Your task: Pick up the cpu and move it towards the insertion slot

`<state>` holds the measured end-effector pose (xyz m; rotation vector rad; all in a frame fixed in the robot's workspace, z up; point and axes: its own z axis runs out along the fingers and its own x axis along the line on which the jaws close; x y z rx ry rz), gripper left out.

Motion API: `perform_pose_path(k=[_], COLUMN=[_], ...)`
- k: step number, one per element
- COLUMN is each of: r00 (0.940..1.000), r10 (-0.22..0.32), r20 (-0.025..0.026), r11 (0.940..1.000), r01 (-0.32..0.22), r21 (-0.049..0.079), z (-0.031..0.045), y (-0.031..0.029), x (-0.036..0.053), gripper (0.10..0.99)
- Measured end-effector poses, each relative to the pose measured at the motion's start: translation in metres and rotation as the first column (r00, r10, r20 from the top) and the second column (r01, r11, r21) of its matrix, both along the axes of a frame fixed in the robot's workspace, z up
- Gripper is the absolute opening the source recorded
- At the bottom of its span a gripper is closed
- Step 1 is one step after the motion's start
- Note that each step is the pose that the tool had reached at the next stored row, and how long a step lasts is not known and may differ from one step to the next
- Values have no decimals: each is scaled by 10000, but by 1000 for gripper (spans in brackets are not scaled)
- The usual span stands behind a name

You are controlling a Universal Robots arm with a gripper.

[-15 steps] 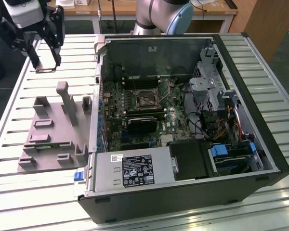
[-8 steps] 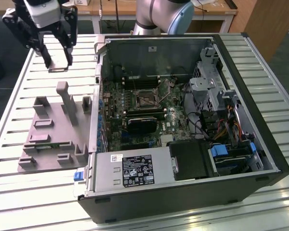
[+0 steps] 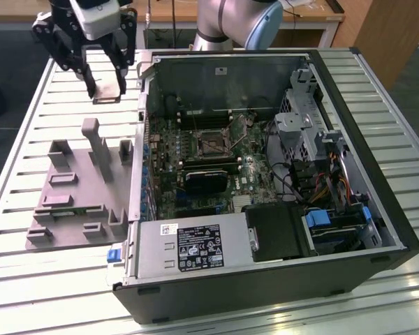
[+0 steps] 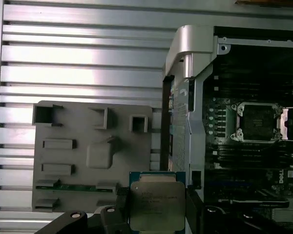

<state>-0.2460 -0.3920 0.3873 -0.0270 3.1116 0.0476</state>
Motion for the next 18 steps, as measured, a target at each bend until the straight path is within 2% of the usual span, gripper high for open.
perform_pose_path(k=[18], r00=[10000], r10=[1], r20=[-35], r11=[10000], r01=[-1], r21=[0], z=[0], y=[0], x=[818], gripper=[541])
